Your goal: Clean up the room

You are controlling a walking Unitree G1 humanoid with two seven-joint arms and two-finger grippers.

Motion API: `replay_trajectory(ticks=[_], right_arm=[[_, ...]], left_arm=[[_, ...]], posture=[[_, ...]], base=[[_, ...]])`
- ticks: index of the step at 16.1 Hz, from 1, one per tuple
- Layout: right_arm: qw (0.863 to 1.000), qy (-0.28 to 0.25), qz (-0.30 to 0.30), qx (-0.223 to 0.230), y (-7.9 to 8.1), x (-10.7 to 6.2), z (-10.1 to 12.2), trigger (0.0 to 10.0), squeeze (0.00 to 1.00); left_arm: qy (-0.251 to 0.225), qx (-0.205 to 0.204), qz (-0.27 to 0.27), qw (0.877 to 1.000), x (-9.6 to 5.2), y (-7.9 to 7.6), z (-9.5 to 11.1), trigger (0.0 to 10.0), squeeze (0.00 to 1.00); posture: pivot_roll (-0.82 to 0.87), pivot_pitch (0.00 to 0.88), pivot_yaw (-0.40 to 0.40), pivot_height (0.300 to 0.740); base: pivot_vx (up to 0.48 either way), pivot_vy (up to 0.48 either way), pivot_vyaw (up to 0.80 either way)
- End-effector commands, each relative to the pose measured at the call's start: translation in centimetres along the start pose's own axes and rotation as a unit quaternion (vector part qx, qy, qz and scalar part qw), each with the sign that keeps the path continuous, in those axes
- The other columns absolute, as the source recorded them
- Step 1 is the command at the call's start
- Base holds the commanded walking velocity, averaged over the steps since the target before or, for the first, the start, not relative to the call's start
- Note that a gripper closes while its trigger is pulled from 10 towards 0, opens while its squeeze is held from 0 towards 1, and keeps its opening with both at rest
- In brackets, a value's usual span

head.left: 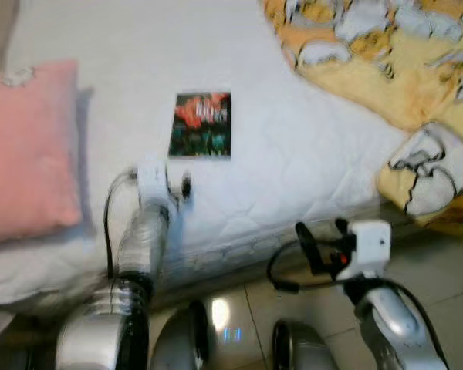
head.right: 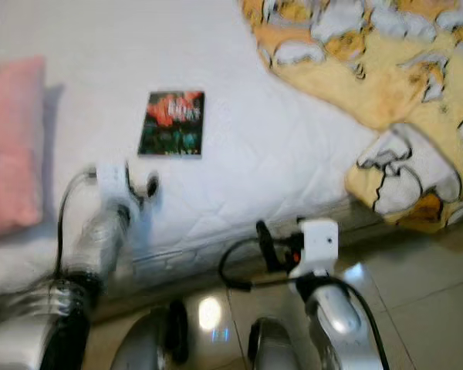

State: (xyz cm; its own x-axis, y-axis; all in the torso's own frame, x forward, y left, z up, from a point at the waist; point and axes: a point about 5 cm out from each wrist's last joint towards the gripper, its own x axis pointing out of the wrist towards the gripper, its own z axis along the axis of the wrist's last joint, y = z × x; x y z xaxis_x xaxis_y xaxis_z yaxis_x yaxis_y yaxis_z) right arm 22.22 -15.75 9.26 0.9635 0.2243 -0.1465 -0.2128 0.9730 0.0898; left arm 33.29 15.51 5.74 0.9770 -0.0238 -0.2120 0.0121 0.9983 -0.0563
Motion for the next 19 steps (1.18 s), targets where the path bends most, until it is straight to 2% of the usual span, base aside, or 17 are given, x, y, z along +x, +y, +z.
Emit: replay_trajectory(ticks=[1,3,4,5,6,8,10,13,16,19], right_arm=[[1.000,-0.008,0.000,0.007,-0.4,0.4,0.1,10.0,0.00],[0.998,-0.053,-0.026,-0.018,-1.3,1.6,2.1,10.0,0.00],[0.997,-0.063,-0.039,-0.025,-1.6,2.0,2.5,10.0,0.00],[0.993,-0.086,-0.061,-0.045,-2.2,2.9,3.6,10.0,0.00],[0.992,-0.097,-0.067,-0.052,-2.4,3.5,3.9,10.0,0.00],[0.990,-0.111,-0.065,-0.055,-2.3,4.1,4.2,10.0,0.00],[0.988,-0.120,-0.087,-0.041,-2.9,3.9,4.2,10.0,0.00],[0.986,-0.129,-0.084,-0.057,-2.8,3.2,4.4,10.0,0.00],[0.985,-0.137,-0.087,-0.049,-2.9,3.5,4.4,10.0,0.00],[0.986,-0.131,-0.098,-0.036,-3.2,3.6,4.1,10.0,0.00]], left_arm=[[-0.033,0.024,-0.026,0.999,-0.9,-1.2,0.5,10.0,0.00],[-0.126,0.049,-0.041,0.990,-2.8,-2.6,2.9,10.0,0.00],[-0.147,0.056,-0.041,0.987,-3.0,-2.8,3.7,10.0,0.00],[-0.191,0.063,-0.042,0.979,-3.7,-3.2,5.6,10.0,0.00],[-0.199,0.057,-0.034,0.978,-4.1,-3.2,6.2,10.0,0.00],[-0.200,0.045,-0.007,0.979,-4.5,-2.7,7.0,10.0,0.00],[-0.200,0.046,-0.004,0.979,-4.9,-2.7,7.2,10.0,0.00],[-0.179,0.066,-0.030,0.981,-6.0,-2.8,7.0,10.0,0.00],[-0.174,0.049,-0.037,0.983,-5.9,-3.9,7.5,10.0,0.00],[-0.151,0.059,-0.041,0.986,-5.8,-4.0,6.9,10.0,0.00]], posture=[[-0.03,0.075,0.012,0.700],[0.00,0.041,0.003,0.700],[0.01,0.028,0.000,0.700],[0.02,0.013,0.001,0.700],[0.02,0.003,0.001,0.700],[0.02,0.001,-0.003,0.700],[0.02,0.000,-0.011,0.700],[0.03,0.000,-0.021,0.700],[0.03,0.000,-0.025,0.700],[0.02,0.000,-0.019,0.700]], base=[[0.000,0.000,0.00],[0.000,0.000,0.00],[0.000,0.000,0.00],[0.000,0.000,0.00],[0.000,0.000,0.00],[0.000,0.000,0.00],[0.000,0.000,0.00],[0.000,0.000,0.00],[0.000,0.000,0.00],[0.000,0.000,0.00]])
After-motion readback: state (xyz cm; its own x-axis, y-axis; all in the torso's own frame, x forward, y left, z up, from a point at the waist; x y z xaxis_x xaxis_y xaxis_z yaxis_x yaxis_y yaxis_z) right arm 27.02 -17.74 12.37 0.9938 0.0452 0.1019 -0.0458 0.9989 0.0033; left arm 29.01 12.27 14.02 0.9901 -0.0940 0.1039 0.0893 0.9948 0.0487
